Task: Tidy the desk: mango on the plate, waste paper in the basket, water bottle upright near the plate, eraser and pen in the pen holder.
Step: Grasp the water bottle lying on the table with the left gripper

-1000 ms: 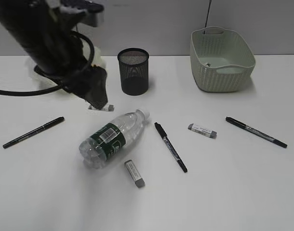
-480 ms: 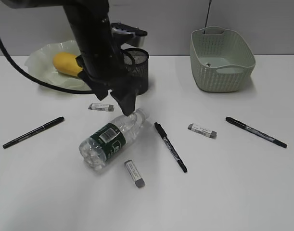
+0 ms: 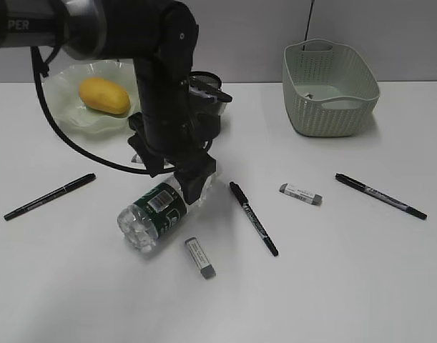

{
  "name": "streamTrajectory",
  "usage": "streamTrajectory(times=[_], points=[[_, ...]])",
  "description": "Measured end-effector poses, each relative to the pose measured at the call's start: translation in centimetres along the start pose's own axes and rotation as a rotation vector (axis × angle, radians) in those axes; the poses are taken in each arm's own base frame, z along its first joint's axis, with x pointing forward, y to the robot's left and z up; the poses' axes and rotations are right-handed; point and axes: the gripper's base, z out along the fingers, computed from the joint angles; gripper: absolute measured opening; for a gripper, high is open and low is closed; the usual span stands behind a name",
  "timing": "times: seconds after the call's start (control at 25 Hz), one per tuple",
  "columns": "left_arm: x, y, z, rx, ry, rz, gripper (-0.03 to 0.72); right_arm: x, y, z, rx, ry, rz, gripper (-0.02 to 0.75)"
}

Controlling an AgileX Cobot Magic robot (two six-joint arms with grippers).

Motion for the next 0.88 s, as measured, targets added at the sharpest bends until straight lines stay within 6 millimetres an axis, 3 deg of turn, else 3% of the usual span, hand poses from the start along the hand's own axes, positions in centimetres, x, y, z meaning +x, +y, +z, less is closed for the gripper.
streamTrajectory(times=[0.52,0.68,0.8,0.88], points=[[-0.6,0.1,3.5,-0.037,0.038,-0.008,0.673,0.0,0.0,0.0,0.000,0.000,0.000,0.559],[-0.8,0.3,3.7,-0.059,0.030,-0.020,0.606,0.0,0.0,0.0,0.000,0.000,0.000,0.559],[-1.2,0.3,3.3,-0.060,0.009,-0.023,0.506,0.0,0.0,0.0,0.000,0.000,0.000,0.559],[-1.4,0.3,2.9,-0.055,0.001,-0.027,0.490,0.0,0.0,0.0,0.000,0.000,0.000,0.559]])
